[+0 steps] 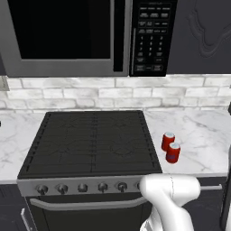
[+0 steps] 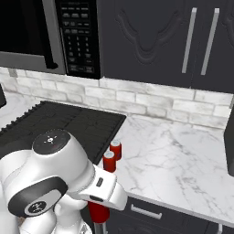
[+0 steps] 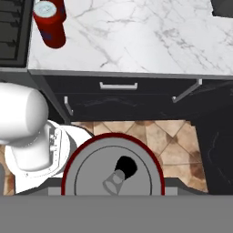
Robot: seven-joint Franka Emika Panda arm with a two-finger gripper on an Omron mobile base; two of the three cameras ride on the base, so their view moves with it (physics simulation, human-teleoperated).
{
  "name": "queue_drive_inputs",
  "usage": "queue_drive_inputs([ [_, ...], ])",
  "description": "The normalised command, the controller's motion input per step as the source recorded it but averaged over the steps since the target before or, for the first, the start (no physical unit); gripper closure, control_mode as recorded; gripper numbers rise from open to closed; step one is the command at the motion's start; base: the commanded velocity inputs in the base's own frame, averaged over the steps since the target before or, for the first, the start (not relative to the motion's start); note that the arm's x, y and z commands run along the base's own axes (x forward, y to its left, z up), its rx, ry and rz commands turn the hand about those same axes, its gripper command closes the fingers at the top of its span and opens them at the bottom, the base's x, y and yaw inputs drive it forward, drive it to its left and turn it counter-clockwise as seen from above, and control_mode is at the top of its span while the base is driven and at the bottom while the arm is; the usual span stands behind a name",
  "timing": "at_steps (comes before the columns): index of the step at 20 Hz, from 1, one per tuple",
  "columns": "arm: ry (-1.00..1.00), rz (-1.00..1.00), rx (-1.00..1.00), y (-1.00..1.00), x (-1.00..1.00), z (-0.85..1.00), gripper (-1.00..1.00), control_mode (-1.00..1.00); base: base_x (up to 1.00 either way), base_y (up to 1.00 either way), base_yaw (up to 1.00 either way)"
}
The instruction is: Four empty soda cans are scattered around the kitchen. Gather all the cans and cluster them next to the stove for recycling.
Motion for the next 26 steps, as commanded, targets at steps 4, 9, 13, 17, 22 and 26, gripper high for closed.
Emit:
queue_drive_inputs([
  [4, 0.00, 0.00, 0.00, 0.00, 0.00, 0.00, 1.00, 1.00, 0.19, -0.02, 0.00],
  [9, 0.00, 0.00, 0.00, 0.00, 0.00, 0.00, 1.00, 1.00, 0.11, -0.05, 0.00],
  [13, 0.00, 0.00, 0.05, -0.06, 0.07, 0.05, 1.00, -1.00, 0.05, -0.06, 0.00],
  [17, 0.00, 0.00, 0.13, -0.04, 0.15, 0.19, 1.00, -1.00, 0.00, 0.00, 0.00],
  [22, -0.02, 0.02, 0.15, 0.00, 0.17, 0.19, 1.00, -1.00, 0.00, 0.00, 0.00],
  [26, 0.00, 0.00, 0.07, 0.00, 0.26, 0.07, 1.00, -1.00, 0.00, 0.00, 0.00],
])
